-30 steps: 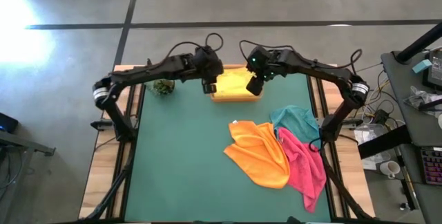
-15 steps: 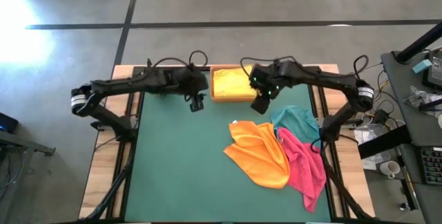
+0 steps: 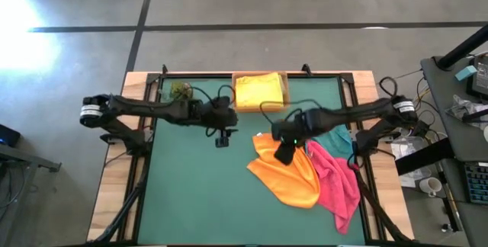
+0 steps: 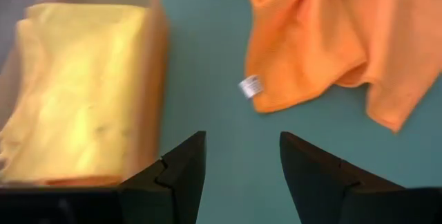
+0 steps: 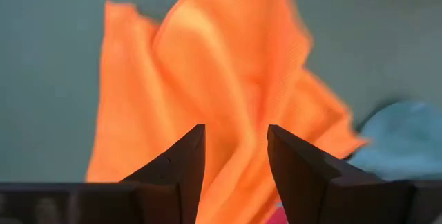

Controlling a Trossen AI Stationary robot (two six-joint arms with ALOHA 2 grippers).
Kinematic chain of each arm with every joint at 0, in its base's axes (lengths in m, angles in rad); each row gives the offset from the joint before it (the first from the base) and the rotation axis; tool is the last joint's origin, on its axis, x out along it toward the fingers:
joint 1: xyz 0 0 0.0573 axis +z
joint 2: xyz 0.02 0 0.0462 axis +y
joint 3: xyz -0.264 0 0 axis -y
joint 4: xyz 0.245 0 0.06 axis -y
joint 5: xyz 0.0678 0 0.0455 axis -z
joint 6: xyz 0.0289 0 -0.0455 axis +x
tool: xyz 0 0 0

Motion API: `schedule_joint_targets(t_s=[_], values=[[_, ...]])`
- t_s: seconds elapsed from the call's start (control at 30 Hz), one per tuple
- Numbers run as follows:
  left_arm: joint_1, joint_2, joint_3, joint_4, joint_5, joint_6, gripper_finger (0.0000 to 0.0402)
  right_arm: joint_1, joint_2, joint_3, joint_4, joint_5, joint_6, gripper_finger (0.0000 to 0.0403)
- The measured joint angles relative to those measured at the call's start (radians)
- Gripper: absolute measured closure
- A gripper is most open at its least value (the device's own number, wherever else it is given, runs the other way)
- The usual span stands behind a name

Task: Fold microfiber towels
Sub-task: Fold the orange towel

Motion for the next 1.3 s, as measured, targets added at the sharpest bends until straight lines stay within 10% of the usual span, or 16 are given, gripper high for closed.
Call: schedule_joint_targets(t_s=[0.37,1.3], values=[[-0.105,0.108,-0.001,0.127,0.087,-0.033,0.0233,0.244,-0.037,-0.112,0.02,0.113,0.299,0.0281],[-0.308,0.364,0.038,0.413,0.095,-0.431,0.025,0.27,-0.37,-0.363,0.185,0.169,0.178,0.0368]])
